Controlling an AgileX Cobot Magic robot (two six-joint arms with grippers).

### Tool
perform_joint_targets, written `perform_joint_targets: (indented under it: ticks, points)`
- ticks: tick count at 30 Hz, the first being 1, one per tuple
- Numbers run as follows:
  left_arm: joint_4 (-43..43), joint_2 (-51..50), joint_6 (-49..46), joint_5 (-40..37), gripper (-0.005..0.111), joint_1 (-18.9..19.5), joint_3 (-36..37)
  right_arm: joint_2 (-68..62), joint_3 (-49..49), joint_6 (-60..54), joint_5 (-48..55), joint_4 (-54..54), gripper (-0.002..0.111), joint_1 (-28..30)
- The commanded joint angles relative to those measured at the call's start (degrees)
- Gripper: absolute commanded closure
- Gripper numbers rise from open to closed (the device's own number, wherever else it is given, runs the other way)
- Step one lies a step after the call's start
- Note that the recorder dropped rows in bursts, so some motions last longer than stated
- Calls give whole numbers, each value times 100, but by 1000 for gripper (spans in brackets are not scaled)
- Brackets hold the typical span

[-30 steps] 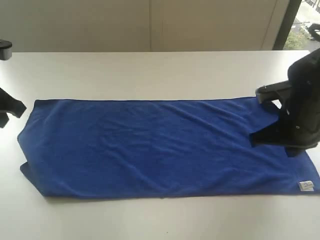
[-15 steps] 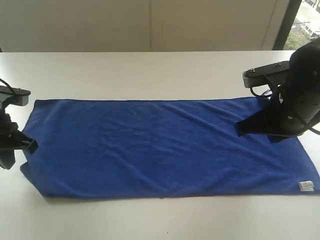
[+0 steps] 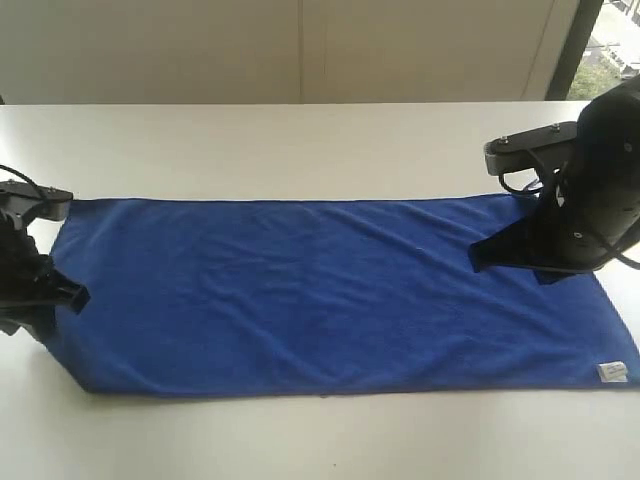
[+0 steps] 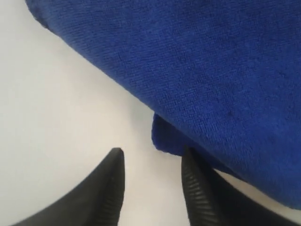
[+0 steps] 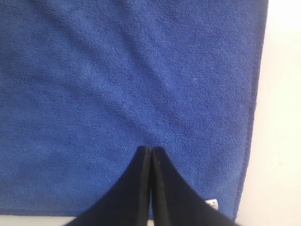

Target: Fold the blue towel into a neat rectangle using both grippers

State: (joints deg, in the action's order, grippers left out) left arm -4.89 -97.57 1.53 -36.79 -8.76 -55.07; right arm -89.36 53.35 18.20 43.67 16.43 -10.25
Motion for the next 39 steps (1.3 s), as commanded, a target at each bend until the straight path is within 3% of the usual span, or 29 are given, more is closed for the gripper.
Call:
perform_joint_targets:
  ticks: [1,9,11,14,15,24,35,39]
  points:
    - [7,-232,-5,36,61,8,35,-5,16,-39,-42,-15,108,-1]
    - [7,-255,-5,138,64,8,35,-5,16,-39,-42,-15,108,-1]
    - [7,-255,-5,113,74,8,35,-5,16,-39,-42,-15,108,-1]
    - [30,-255,-5,76,103,8,35,-5,16,-39,-26,-15,108,-1]
    - [30,-255,-18,63,107,8,35,-5,16,-39,-16,-15,108,-1]
    - [-25,-37,-18,-274,107,8,-5,-5,16,-39,-16,-15,108,-1]
    - [-411,956,-18,-2367,107,8,-59,-5,16,-39,-35,-15,108,-1]
    - [-411,980,-18,-2258,107,8,179,-5,16,-39,-35,-15,108,-1]
